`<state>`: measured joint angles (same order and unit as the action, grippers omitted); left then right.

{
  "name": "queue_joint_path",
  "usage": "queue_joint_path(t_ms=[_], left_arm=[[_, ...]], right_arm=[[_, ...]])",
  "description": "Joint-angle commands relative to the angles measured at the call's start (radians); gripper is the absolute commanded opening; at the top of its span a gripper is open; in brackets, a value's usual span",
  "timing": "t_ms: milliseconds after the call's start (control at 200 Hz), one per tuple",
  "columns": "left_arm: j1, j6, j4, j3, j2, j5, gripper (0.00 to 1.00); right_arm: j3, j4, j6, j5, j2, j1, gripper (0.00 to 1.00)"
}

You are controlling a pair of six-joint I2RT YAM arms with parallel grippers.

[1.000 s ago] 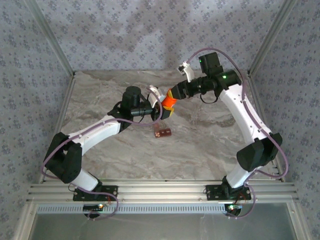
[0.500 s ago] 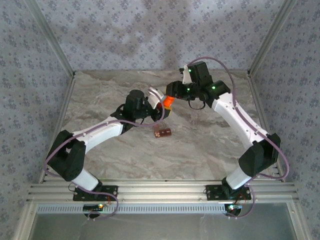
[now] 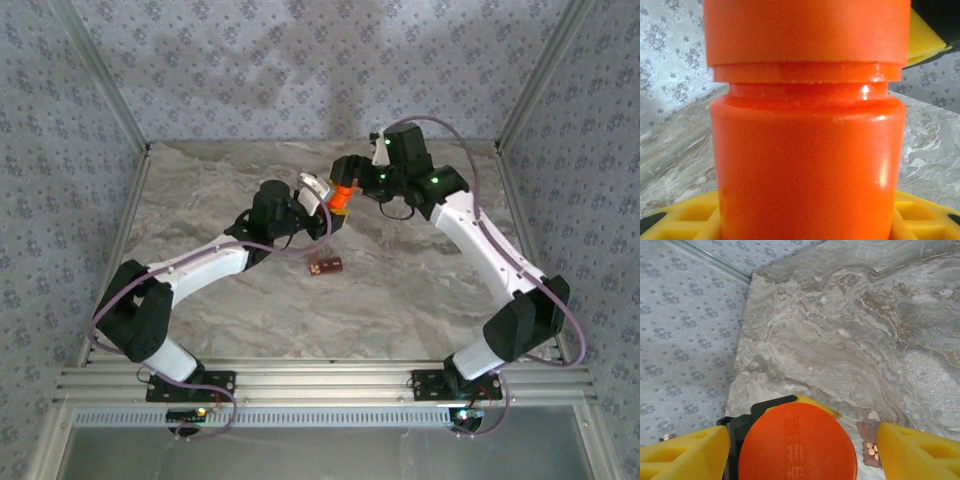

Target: Sort the pills into containers

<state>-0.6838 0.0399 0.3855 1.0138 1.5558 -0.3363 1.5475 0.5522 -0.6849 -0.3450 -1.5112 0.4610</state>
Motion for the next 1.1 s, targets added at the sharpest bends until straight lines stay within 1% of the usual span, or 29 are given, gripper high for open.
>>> queue_joint_path(t_ms=[0,150,170,235,300,375,475,680,824,1094], left_arm=[[-0.002,0.013,0.066,0.029,-0.029,-0.030,0.00],[0.010,0.014,0.058,0.031,-0.041,-0.068,0.00],[0.013,0.013,0.057,0.030,-0.045,-0.077,0.00],[0.021,0.015,0.048,0.032,-0.050,-0.122,0.00],[0.029,0.016,0.027,0.042,-0.051,-0.164,0.00],[0.033,0.016,-0.013,0.063,-0.046,-0.205,0.00],[0.034,0.019,-0.040,0.076,-0.044,-0.223,0.00],[0.033,0.014,-0.061,0.090,-0.034,-0.257,0.00],[0.034,0.018,-0.069,0.096,-0.031,-0.262,0.00],[0.034,0.021,-0.073,0.095,-0.033,-0.260,0.00]], right_arm=[[-0.032,-0.040,0.006,-0.083,0.109,-0.059,0.82],[-0.099,-0.071,0.047,-0.160,0.218,-0.165,0.85],[-0.106,-0.080,0.090,-0.181,0.226,-0.182,0.85],[-0.117,-0.097,0.141,-0.240,0.234,-0.225,0.84],[-0.097,-0.076,0.265,-0.311,0.210,-0.251,0.83],[-0.060,-0.021,0.443,-0.367,0.168,-0.250,0.82],[-0.057,-0.017,0.575,-0.387,0.138,-0.223,0.82],[0.035,0.038,0.658,-0.476,0.047,-0.197,0.80],[0.073,0.085,0.679,-0.473,0.001,-0.178,0.80],[0.077,0.088,0.675,-0.467,-0.041,-0.164,0.79]])
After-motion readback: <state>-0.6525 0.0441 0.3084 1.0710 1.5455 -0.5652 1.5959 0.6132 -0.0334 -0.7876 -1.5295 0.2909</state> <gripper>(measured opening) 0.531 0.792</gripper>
